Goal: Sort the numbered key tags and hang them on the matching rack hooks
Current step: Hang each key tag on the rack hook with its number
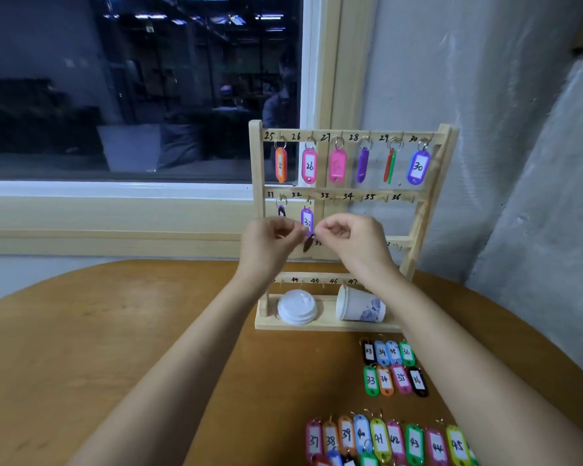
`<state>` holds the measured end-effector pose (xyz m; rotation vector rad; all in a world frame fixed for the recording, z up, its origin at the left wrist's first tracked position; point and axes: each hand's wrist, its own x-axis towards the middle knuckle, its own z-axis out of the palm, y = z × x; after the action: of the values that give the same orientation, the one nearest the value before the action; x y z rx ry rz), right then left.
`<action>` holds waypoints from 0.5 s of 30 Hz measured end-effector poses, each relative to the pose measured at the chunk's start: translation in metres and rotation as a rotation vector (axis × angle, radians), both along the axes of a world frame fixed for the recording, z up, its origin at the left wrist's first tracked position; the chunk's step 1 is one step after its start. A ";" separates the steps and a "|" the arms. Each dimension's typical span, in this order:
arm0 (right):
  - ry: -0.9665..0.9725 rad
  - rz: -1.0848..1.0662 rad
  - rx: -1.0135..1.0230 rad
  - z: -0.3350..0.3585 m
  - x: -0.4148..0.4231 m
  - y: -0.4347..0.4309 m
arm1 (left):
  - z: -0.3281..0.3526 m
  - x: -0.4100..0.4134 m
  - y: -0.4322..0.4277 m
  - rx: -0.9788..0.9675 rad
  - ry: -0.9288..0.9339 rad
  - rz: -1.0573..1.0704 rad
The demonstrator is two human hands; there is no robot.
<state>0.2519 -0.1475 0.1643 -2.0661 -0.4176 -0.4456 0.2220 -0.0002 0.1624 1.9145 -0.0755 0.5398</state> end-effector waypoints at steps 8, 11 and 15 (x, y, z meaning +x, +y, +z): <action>-0.211 -0.240 -0.229 0.038 0.008 0.017 | 0.035 0.026 0.001 0.229 -0.151 0.203; -0.259 -0.318 -0.330 0.038 0.014 0.020 | 0.034 0.030 -0.002 0.302 -0.127 0.266; -0.324 -0.336 -0.498 0.035 0.015 0.022 | 0.032 0.032 -0.005 0.360 -0.130 0.288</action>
<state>0.2665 -0.1253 0.1997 -2.5691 -0.3989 -0.9650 0.2536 -0.0053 0.1942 2.2548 0.0221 0.8936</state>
